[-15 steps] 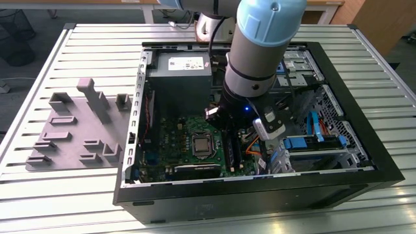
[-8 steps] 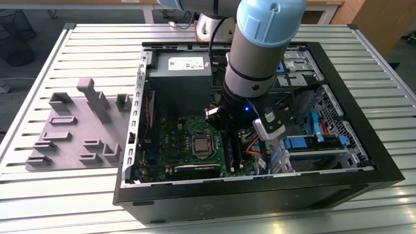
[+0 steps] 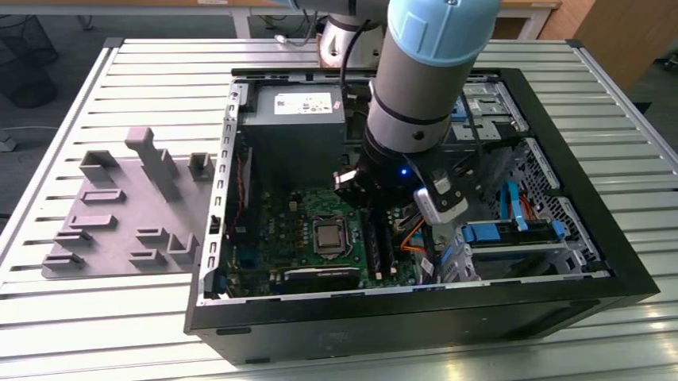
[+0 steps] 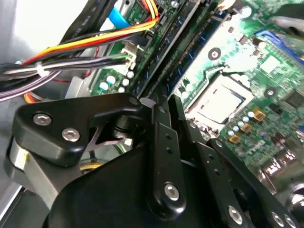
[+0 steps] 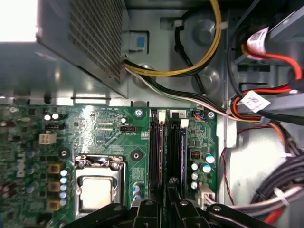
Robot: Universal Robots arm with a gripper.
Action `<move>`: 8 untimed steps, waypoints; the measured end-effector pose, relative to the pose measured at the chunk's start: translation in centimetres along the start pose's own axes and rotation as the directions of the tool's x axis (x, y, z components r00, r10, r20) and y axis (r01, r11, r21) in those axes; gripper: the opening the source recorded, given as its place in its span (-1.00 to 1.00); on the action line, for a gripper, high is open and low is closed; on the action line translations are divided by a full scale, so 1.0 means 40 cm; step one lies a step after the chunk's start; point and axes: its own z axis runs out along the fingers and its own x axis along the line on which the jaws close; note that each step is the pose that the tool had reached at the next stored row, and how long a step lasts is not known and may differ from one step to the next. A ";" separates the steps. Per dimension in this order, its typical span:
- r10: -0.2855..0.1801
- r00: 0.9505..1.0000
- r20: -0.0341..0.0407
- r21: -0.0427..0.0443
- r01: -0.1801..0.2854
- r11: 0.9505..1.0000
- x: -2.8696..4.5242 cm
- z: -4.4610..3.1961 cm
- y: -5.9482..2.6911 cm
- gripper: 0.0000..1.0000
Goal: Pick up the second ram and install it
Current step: 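Insert the second ram into the second slot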
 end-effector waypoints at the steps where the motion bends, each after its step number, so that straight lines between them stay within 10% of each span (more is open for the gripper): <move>1: 0.000 1.000 0.000 0.000 0.000 1.000 0.000 -0.011 0.000 -0.58; 8: 0.000 1.000 0.000 0.000 0.000 1.000 0.001 -0.029 0.001 -0.74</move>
